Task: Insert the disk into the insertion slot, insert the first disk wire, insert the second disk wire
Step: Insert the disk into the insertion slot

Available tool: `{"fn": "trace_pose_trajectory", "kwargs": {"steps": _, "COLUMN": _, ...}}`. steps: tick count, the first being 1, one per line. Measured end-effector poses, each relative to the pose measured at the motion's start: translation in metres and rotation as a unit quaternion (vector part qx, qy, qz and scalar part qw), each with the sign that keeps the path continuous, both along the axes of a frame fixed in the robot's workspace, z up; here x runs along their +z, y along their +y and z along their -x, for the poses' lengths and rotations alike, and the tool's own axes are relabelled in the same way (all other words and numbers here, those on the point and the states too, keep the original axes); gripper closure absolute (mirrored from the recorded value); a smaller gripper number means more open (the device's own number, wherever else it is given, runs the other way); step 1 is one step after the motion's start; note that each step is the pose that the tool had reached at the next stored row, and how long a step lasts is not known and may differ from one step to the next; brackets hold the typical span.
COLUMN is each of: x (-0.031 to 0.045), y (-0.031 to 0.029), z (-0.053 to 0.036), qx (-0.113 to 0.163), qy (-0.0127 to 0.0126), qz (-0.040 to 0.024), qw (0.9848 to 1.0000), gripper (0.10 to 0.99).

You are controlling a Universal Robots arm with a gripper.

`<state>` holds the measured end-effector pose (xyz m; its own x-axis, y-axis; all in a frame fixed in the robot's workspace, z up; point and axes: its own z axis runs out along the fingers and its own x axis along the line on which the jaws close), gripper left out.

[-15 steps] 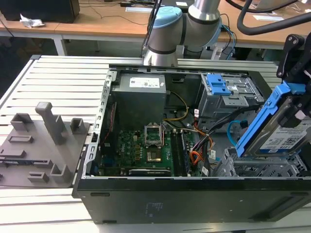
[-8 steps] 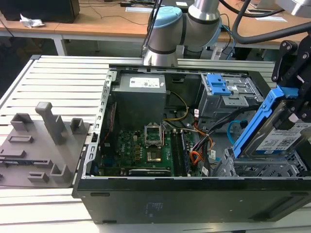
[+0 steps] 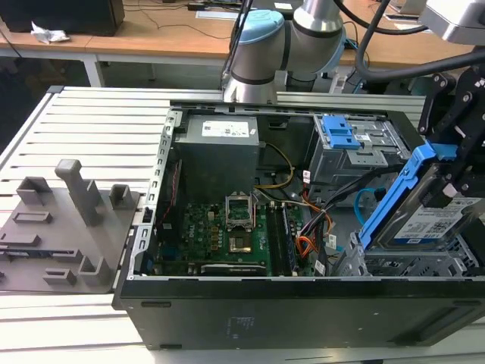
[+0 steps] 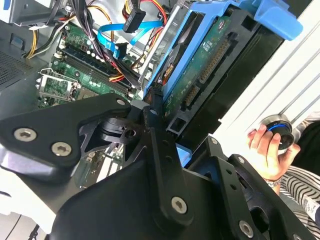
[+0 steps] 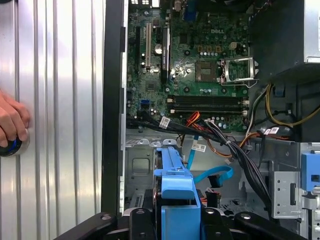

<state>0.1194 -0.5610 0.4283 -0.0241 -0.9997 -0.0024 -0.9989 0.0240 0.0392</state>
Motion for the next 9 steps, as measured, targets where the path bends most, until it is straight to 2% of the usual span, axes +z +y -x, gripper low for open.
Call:
{"fn": "trace_pose_trajectory", "kwargs": {"steps": 3, "x": -0.0046, "y": -0.0002, "z": 0.0002, "qx": 0.0, "qy": 0.0001, "qz": -0.0016, "qw": 1.0, "gripper": 0.725}}
{"fn": "trace_pose_trajectory", "kwargs": {"steps": 7, "x": -0.0037, "y": -0.0001, "z": 0.0001, "qx": 0.0, "qy": -0.0001, "qz": -0.0007, "qw": 1.0, "gripper": 0.725}}
{"fn": "trace_pose_trajectory", "kwargs": {"steps": 9, "x": -0.006, "y": 0.0, "z": 0.0001, "qx": 0.0, "qy": -0.0001, "qz": -0.0009, "qw": 1.0, "gripper": 0.725}}
